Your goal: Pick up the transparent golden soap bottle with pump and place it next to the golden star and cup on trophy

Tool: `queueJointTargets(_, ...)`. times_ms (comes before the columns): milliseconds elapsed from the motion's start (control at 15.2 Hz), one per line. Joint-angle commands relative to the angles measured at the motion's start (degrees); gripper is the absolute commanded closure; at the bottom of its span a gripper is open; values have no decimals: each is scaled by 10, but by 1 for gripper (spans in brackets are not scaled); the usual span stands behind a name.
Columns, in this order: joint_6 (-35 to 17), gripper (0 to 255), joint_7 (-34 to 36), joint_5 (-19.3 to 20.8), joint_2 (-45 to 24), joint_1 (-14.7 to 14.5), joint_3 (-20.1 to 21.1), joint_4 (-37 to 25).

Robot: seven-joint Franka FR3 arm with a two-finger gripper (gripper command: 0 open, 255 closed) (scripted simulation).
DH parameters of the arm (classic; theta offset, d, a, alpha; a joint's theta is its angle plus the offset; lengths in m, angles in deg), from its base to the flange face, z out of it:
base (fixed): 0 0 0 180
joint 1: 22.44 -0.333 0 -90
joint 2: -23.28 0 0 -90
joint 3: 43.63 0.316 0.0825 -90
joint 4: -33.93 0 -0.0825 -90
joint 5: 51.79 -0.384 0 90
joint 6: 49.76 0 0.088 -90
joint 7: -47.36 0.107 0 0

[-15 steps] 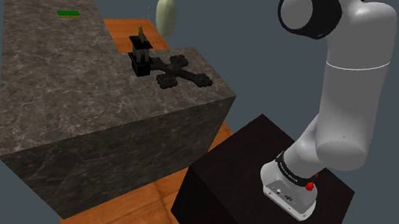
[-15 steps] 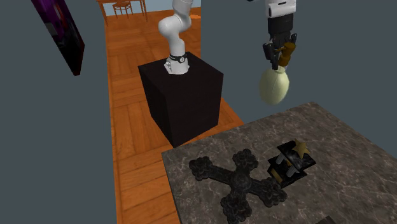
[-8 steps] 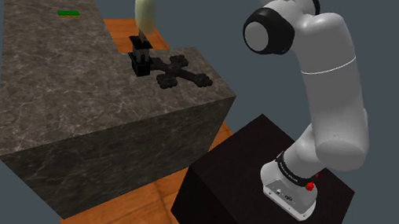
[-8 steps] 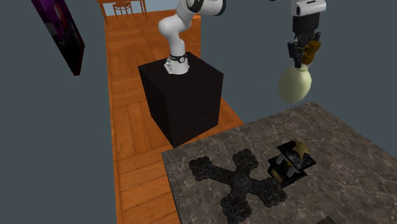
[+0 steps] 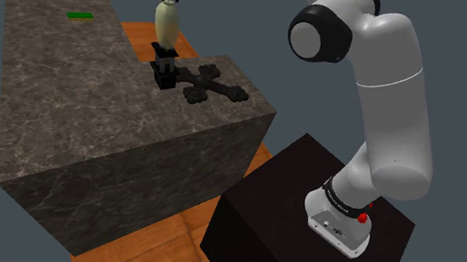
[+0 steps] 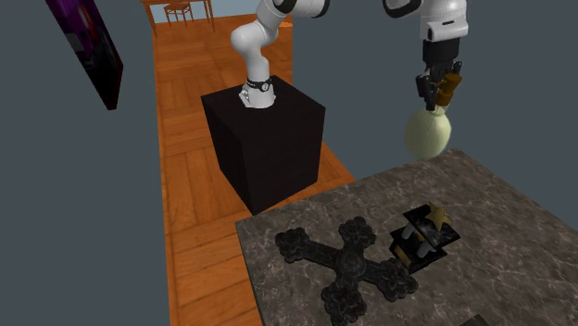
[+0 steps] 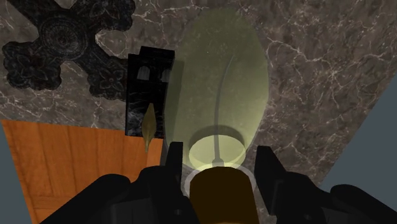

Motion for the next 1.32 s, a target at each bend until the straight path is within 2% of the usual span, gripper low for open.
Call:
queueJointTargets(0, -18, 255, -3, -1, 3, -3, 0, 22)
queueJointTargets(594, -91, 255, -15, -5, 10, -16, 2, 103)
queueJointTargets(1254, -159, 255, -27, -15, -3, -22, 8, 160)
